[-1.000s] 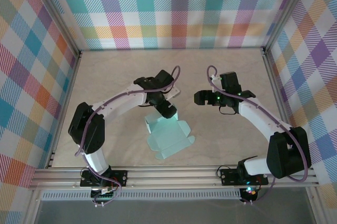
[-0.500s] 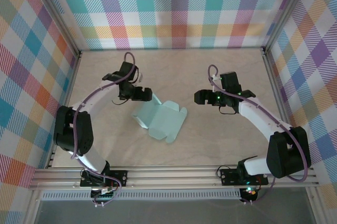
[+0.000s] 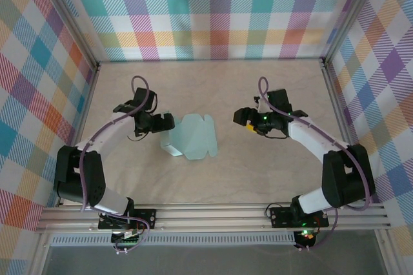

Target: Fold the paper box

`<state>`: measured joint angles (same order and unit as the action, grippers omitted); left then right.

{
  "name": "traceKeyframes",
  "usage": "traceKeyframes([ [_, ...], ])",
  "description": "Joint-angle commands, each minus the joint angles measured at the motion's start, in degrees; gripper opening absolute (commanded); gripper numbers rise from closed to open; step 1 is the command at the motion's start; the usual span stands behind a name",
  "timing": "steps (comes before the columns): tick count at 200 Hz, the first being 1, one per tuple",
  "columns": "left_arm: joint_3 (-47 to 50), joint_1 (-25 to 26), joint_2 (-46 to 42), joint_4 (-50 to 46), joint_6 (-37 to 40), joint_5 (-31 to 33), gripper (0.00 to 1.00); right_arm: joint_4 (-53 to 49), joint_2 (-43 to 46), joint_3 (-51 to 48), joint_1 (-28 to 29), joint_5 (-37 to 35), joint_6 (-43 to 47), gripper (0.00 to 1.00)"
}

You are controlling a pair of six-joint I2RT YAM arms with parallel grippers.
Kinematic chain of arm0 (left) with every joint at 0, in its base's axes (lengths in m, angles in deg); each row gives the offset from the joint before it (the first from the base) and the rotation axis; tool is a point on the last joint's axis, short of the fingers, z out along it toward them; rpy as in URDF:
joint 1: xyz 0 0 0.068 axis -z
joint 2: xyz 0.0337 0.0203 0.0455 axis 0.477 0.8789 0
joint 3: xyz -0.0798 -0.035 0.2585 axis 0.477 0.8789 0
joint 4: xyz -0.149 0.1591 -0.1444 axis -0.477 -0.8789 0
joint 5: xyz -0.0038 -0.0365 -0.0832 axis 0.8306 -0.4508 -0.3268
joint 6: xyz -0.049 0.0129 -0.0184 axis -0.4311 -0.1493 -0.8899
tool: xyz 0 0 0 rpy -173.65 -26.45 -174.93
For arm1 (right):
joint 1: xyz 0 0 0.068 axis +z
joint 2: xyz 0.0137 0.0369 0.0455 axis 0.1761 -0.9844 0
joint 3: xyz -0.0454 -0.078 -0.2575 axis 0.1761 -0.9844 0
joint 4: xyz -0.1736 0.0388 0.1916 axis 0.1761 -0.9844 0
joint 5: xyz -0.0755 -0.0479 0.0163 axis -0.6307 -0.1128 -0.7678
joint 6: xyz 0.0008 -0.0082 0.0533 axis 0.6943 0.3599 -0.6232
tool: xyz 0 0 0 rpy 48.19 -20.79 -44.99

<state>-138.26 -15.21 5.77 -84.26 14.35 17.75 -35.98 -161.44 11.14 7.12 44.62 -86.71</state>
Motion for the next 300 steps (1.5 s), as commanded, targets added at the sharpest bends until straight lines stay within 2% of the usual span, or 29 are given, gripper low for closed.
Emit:
traceKeyframes([
  [1,3.32,-1.56,-4.23,-0.23,-2.26,2.57,1.0,9.15,-2.43,-2.55,0.61,7.29,-8.9,0.82],
  [28,7.43,-2.01,-7.31,1.49,-4.3,0.01,1.0,16.38,-4.4,-5.23,4.19,8.12,-15.41,0.81],
  [52,10.01,-2.02,-9.3,1.44,-5.49,1.24,1.0,24.28,-7.12,-7.84,8.81,8.09,-20.78,0.81],
  [101,12.45,-2.47,-12.12,1.04,-5.66,1.82,1.0,31.68,-13.71,-7.33,14.39,8.4,-26.98,0.8],
  [110,12.61,-2.55,-12.42,0.91,-5.65,1.91,1.0,32.26,-14.68,-7.4,14.62,7.82,-28.28,0.78],
  [156,13.63,-2.8,-13.91,0.8,-5.66,1.85,1.0,33.37,-17.19,-8.5,15.16,5.08,-33.33,0.53],
  [207,14.23,-2.85,-14.38,0.86,-5.53,1.6,1.0,34.59,-17.63,-10.89,17.85,3.69,-37.4,0.56],
  [257,14.33,-2.86,-14.84,1.06,-5.4,0.89,1.0,43.67,-21.1,-13.93,18.93,4.69,-43.03,0.52],
  [283,14.32,-2.82,-14.75,1.1,-5.45,0.53,1.0,44.5,-22.55,-12.57,19.22,5.25,-43.39,0.48],
  [300,14.32,-2.83,-14.91,1.0,-5.34,0.66,1.0,41.61,-22.47,-11.37,19.39,5.03,-42.15,0.48],
])
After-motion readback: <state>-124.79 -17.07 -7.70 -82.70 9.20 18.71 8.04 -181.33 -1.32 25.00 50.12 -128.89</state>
